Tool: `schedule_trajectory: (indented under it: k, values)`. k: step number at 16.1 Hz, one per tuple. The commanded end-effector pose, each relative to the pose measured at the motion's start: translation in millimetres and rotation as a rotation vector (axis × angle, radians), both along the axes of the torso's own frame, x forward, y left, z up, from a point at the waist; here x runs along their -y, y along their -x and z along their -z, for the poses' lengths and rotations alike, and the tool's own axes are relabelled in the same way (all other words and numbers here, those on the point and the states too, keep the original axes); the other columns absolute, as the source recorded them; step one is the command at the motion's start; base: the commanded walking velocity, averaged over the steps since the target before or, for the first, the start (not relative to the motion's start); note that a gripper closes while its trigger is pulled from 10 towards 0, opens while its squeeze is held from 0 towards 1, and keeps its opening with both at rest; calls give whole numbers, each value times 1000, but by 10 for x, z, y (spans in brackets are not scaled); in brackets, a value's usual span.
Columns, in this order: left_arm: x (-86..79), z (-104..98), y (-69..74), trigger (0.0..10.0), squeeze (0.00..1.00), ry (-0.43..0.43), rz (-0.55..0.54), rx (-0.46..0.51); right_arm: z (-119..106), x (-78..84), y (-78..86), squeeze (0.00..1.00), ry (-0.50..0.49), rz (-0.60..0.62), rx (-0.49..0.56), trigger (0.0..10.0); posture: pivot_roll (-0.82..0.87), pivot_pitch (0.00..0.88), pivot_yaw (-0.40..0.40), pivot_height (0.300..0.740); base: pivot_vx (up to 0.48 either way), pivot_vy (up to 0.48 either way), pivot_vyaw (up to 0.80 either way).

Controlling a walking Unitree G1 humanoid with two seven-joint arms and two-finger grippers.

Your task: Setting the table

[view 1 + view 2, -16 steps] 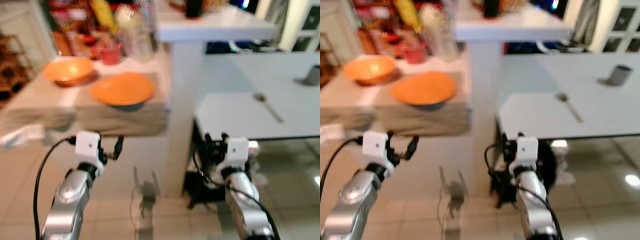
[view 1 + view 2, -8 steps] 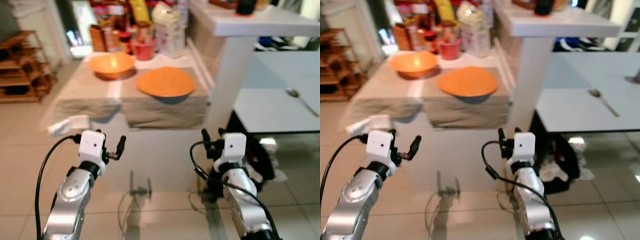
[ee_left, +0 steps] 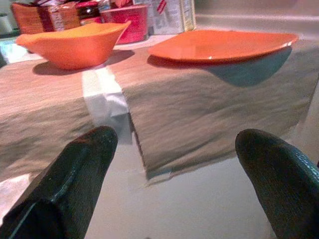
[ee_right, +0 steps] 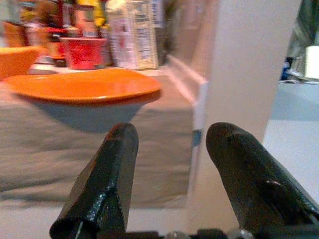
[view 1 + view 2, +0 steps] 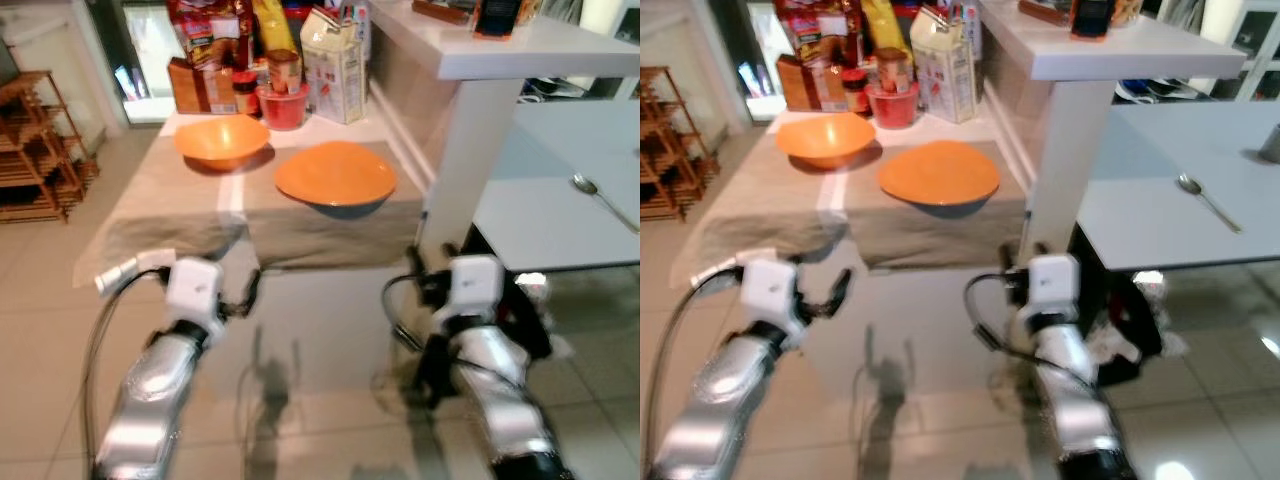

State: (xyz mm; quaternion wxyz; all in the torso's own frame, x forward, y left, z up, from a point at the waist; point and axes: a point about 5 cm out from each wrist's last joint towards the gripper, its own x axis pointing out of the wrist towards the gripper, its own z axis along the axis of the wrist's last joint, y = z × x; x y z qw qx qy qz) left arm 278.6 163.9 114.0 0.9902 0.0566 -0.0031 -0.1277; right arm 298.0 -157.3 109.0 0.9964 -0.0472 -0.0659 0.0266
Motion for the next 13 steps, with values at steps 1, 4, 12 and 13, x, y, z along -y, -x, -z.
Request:
schedule_trajectory:
  k: [1, 4, 12, 13]
  values:
    - [-111, -22, 8, 10000, 0, -23, -26, 11, -90, -136, -34, 0, -13, -37, 38, 10000, -74, 0, 48, 740, 398, 270, 0]
    - [-90, -32, 11, 10000, 0, -25, -14, 19, -172, -175, -65, 0, -17, -46, 62, 10000, -71, 0, 48, 740, 400, 265, 0]
    - [-64, -180, -85, 10000, 0, -82, -6, 68, -740, -334, -147, 0, -50, -93, 247, 10000, -68, 0, 54, 740, 100, 65, 0]
    - [-54, -210, -104, 10000, 0, -79, 1, 75, -690, -285, -160, 0, -43, -67, 230, 10000, -69, 0, 54, 740, 0, 0, 0]
